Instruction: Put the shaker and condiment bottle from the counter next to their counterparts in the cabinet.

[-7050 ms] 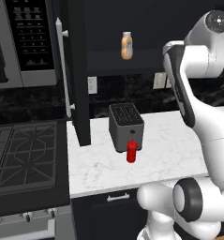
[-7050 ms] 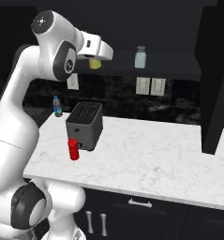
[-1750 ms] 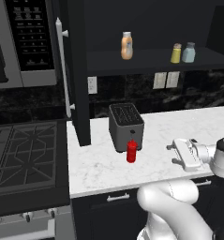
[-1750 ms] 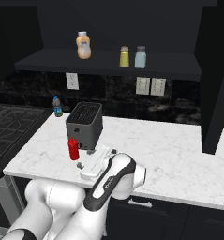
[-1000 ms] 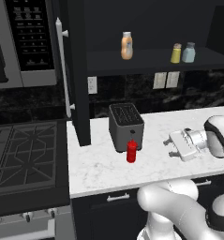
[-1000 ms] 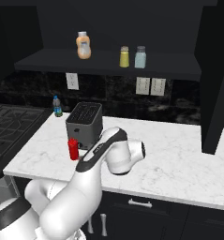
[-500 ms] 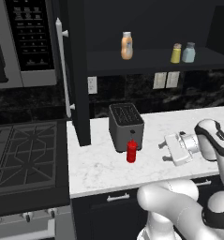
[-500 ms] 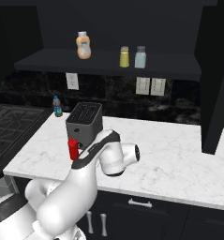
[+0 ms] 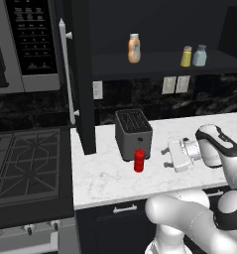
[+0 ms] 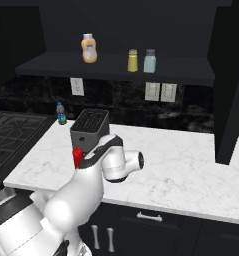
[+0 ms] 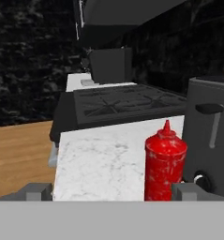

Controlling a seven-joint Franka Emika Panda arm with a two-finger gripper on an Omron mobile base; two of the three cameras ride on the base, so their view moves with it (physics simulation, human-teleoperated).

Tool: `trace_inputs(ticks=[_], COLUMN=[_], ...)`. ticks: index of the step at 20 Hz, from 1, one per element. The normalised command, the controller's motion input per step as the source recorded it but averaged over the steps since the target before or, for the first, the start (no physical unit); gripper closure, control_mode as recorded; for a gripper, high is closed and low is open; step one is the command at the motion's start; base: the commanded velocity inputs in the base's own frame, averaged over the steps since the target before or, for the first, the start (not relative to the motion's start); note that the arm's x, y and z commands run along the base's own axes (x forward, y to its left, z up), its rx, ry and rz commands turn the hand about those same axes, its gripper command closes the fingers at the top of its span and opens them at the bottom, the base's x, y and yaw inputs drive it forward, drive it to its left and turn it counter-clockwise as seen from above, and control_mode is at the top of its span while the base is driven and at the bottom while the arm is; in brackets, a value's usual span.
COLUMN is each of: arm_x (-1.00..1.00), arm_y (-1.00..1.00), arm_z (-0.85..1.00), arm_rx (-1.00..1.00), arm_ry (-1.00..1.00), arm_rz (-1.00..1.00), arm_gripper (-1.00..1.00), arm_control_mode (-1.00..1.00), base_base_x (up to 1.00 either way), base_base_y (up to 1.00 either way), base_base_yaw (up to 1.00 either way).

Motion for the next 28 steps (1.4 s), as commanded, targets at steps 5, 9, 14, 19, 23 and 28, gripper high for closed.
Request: trace_inputs(ticks=[5, 9, 14, 19, 23, 28], arm_x=[0.04, 0.00, 0.00, 0.01, 0.14, 0.45], arm_y=[0.00, 0.00, 0.19, 0.26, 0.02, -0.01], arm_z=[-0.11, -0.02, -0.14, -0.19, -0.02, -0.04], arm_rx=[-0.01, -0.01, -0.02, -0.01, 0.00, 0.00], arm_ry=[0.01, 0.00, 0.00, -0.01, 0.00, 0.00], arm_rz=[0.00, -0.02, -0.09, -0.10, -0.03, 0.00], arm_gripper=[-1.00, -1.00, -1.00, -1.00, -1.00, -1.00], arm_control_mode=[-1.00, -1.00, -1.00, -1.00, -1.00, -1.00], base_base_x=[0.00, 0.00, 0.00, 0.00, 0.00, 0.00], base_base_y=[0.00, 0.00, 0.00, 0.00, 0.00, 0.00], base_base_yaw=[0.00, 0.00, 0.00, 0.00, 0.00, 0.00])
